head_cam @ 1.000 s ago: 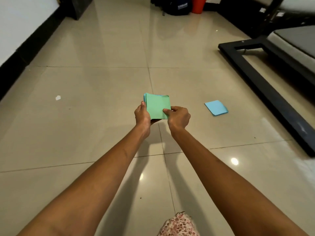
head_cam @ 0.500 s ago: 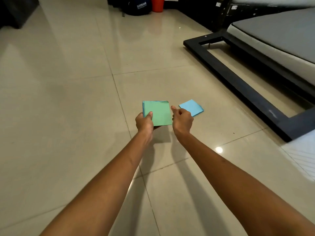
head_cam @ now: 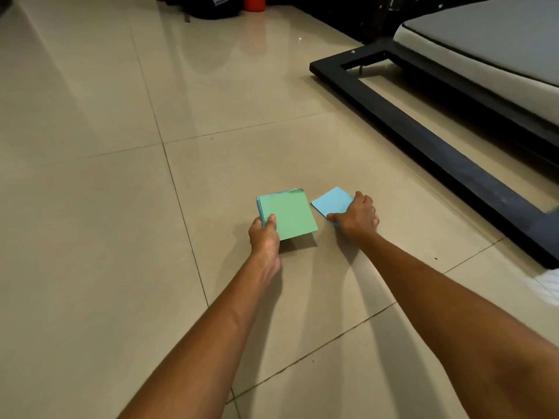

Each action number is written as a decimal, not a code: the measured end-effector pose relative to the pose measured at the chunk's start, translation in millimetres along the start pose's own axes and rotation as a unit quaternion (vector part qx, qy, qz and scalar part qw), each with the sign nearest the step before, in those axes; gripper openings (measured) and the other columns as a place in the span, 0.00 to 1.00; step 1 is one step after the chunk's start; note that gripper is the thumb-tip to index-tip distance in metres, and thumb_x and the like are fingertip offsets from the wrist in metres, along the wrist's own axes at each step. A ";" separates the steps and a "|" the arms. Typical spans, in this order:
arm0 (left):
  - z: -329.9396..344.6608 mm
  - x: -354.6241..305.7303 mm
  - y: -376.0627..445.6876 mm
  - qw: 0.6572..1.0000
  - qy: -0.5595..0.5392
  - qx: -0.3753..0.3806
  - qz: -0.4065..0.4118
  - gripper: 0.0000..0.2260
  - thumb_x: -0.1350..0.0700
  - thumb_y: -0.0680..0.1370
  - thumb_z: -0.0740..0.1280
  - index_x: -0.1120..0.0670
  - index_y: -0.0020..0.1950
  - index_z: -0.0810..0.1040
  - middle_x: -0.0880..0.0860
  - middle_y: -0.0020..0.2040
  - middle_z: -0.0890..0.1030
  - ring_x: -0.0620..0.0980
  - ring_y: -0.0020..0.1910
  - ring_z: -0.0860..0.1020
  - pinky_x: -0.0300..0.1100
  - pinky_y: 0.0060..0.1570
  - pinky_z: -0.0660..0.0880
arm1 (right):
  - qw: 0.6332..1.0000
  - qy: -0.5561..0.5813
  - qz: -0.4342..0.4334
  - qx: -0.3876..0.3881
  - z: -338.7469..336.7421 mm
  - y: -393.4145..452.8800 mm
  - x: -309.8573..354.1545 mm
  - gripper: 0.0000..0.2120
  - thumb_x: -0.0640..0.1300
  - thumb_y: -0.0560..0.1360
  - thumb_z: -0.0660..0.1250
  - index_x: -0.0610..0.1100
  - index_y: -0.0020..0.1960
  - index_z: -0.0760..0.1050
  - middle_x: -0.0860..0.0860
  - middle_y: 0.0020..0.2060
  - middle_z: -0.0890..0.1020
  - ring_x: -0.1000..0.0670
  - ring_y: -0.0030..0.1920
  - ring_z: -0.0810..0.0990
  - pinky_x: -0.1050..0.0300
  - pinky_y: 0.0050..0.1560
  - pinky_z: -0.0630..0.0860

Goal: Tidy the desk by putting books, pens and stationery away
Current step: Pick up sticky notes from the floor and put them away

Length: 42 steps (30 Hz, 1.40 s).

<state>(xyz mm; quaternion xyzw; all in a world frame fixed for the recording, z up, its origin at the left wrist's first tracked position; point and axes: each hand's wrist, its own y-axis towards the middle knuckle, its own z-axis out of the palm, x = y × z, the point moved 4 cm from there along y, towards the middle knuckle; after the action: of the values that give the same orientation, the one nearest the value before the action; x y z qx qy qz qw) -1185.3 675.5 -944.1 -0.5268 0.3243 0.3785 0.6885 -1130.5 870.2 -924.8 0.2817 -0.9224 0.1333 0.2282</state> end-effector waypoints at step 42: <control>7.9 3.8 -30.9 0.987 0.123 0.093 0.044 0.13 0.59 0.83 0.54 0.61 0.64 0.72 0.55 0.53 0.77 0.51 0.49 0.75 0.38 0.43 0.71 | 0.849 0.487 0.190 -0.075 0.8 -92.6 19.7 0.11 0.35 0.67 0.75 0.40 0.46 0.75 0.46 0.43 0.81 0.47 0.41 0.80 0.54 0.47 0.80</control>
<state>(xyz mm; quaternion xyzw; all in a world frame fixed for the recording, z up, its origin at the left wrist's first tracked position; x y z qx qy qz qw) -1156.4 679.0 -930.6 -0.4884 0.4631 0.3090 0.6720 -1091.5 786.3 -904.9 -0.0176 -0.7355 0.2248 0.6389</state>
